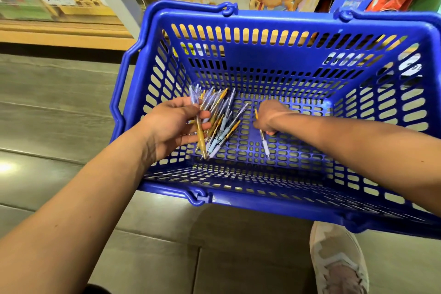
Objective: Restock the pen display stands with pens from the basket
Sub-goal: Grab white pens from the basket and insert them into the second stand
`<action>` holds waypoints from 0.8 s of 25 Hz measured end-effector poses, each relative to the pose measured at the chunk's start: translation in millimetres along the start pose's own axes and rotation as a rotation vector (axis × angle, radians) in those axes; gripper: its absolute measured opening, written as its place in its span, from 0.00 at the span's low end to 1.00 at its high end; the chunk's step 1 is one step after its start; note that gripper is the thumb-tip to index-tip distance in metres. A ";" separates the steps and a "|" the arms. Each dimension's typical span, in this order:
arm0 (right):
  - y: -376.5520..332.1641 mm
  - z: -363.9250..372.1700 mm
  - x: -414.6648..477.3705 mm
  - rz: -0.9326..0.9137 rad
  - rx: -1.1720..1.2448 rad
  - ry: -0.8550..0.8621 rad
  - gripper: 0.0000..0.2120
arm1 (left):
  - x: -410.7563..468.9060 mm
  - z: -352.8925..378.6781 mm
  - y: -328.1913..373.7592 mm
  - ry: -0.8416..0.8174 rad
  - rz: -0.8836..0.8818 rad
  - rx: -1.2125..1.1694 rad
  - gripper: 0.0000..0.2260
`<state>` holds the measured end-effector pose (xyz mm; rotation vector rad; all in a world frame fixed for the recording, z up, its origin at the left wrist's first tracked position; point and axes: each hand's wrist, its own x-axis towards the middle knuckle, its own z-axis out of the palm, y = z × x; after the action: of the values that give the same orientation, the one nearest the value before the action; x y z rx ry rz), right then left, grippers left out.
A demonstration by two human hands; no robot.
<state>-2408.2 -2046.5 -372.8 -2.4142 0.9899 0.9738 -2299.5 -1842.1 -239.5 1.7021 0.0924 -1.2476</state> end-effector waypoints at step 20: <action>-26.7 19.3 2.2 -0.915 -0.420 0.291 0.33 | -10.0 -8.6 12.0 0.022 0.063 -0.069 0.07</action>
<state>-2396.8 -2018.5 -386.2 -2.9084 -0.3398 0.5134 -2291.5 -1837.5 -224.2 1.6473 0.0940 -1.1666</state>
